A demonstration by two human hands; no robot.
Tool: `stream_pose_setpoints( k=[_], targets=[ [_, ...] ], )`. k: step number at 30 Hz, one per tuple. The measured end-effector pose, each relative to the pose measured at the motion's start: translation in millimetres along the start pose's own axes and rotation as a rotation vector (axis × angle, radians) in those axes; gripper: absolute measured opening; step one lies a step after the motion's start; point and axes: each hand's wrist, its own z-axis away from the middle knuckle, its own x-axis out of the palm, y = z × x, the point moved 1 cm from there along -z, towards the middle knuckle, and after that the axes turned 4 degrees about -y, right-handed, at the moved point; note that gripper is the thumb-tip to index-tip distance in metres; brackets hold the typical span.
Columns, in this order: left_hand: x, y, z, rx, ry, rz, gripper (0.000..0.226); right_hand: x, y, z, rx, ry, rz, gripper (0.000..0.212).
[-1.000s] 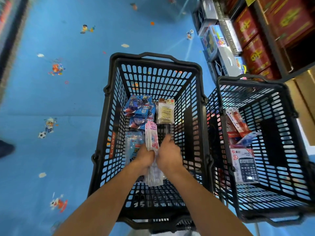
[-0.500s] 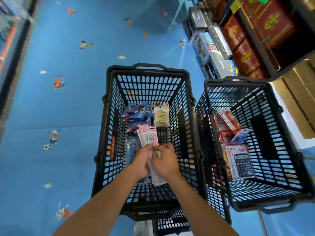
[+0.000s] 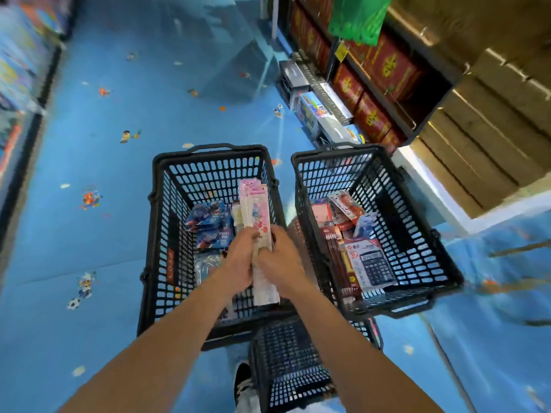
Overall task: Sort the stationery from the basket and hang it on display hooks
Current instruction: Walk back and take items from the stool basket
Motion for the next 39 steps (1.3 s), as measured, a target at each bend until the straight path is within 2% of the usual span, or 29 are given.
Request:
stream_pose_setpoints(
  k=[3,7,11,14,16,19,21,22,24,27,31,33,35,37,39],
  targets=[
    [52.4,3.3,31.6,0.039,-0.083,-0.020,0.034,-48.2,-8.2,35.3,-0.048,0.120,-0.133,0.037],
    [136.2,-19.7,72.9,0.098,-0.176,-0.123,0.031,-115.4,7.8,88.2,-0.065,0.339,-0.252,0.039],
    [219.6,-82.2,104.8,0.118,-0.247,-0.206,0.034,-189.9,61.4,153.8,0.030,0.648,-0.385,0.020],
    [276.1,-142.2,135.6,0.087,-0.326,-0.274,0.025,-248.7,108.5,221.4,0.089,0.874,-0.419,0.016],
    [308.9,-184.4,152.5,0.083,-0.330,-0.339,0.019,-282.9,136.8,270.1,0.076,0.925,-0.463,0.015],
    [362.4,-250.7,189.4,0.028,-0.488,-0.447,0.041,-323.5,179.4,345.1,0.043,0.919,-0.402,0.011],
    [399.3,-291.9,226.2,-0.007,-0.574,-0.479,0.024,-348.5,204.2,395.0,0.063,0.929,-0.353,0.014],
    [416.6,-310.9,246.2,-0.050,-0.612,-0.498,0.022,-360.8,214.1,419.7,0.091,0.949,-0.341,0.018],
    [449.1,-350.8,280.8,-0.168,-0.696,-0.539,0.033,-384.5,231.4,468.9,0.160,1.019,-0.334,0.023],
    [493.5,-409.9,324.1,-0.294,-0.821,-0.535,0.052,-418.5,252.6,540.4,0.282,1.136,-0.281,0.010],
    [543.1,-474.9,387.1,-0.380,-0.979,-0.605,0.058,-458.3,273.2,625.1,0.475,1.227,-0.116,0.012],
    [564.5,-501.6,407.3,-0.322,-1.050,-0.705,0.050,-474.3,283.0,664.1,0.568,1.278,-0.061,0.020],
    [588.9,-525.9,426.8,-0.247,-1.129,-0.833,0.040,-488.9,290.6,703.5,0.623,1.336,-0.042,0.038],
    [615.2,-545.2,451.4,-0.212,-1.244,-0.899,0.023,-506.7,298.2,743.7,0.583,1.439,-0.106,0.045],
    [645.1,-559.6,480.0,-0.250,-1.392,-0.958,0.016,-529.5,303.2,782.8,0.487,1.568,-0.250,0.040]
  ],
)
